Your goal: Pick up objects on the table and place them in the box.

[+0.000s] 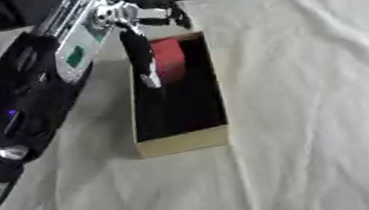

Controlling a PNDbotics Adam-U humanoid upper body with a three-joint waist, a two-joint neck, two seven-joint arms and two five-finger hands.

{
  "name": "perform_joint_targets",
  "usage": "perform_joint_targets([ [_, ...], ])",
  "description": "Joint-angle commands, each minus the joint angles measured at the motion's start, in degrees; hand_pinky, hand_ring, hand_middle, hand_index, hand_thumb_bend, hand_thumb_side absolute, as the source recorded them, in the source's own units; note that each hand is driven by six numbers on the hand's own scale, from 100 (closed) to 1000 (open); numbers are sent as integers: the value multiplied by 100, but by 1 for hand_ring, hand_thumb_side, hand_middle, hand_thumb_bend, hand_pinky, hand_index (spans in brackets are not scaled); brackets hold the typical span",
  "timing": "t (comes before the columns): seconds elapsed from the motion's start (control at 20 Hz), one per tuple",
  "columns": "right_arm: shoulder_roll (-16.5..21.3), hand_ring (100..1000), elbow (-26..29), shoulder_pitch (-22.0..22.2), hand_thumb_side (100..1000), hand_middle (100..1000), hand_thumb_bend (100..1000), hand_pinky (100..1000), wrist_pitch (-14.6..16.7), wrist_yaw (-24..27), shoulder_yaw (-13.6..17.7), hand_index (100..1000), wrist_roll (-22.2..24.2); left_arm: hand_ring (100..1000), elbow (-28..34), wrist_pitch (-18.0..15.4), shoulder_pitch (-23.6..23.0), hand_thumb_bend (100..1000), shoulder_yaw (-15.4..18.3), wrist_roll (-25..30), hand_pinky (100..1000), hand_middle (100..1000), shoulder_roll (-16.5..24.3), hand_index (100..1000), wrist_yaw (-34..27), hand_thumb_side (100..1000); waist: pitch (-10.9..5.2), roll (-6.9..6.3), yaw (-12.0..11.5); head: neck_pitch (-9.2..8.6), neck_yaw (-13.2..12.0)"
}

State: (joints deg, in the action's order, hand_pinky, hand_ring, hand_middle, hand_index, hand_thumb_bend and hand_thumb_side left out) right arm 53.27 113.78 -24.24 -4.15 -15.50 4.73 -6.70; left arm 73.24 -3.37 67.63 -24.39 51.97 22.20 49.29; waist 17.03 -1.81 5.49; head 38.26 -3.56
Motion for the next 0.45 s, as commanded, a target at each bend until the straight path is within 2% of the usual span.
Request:
perform_joint_targets([
  [0.05,196,867,81,-68,448,873,100,877,6,29,68,847,-13,895,195,-77,111,1000,126,-83,889,882,85,929,227,297,-120,-59,13,67,-14],
  [0.1,197,867,81,-61,447,873,100,876,4,25,70,847,-14,879,260,-50,108,944,180,-171,869,861,93,900,269,252,-121,-57,12,74,-17],
  [0.25,208,867,81,-39,446,873,100,876,2,13,77,847,-21,860,539,131,79,871,354,-514,846,843,161,882,304,165,-126,-51,-4,89,-27],
  [0.45,227,867,81,3,444,873,100,876,-5,0,103,847,-46,844,1075,353,-73,747,676,-750,826,831,428,871,65,110,-135,-40,-57,103,-31],
])
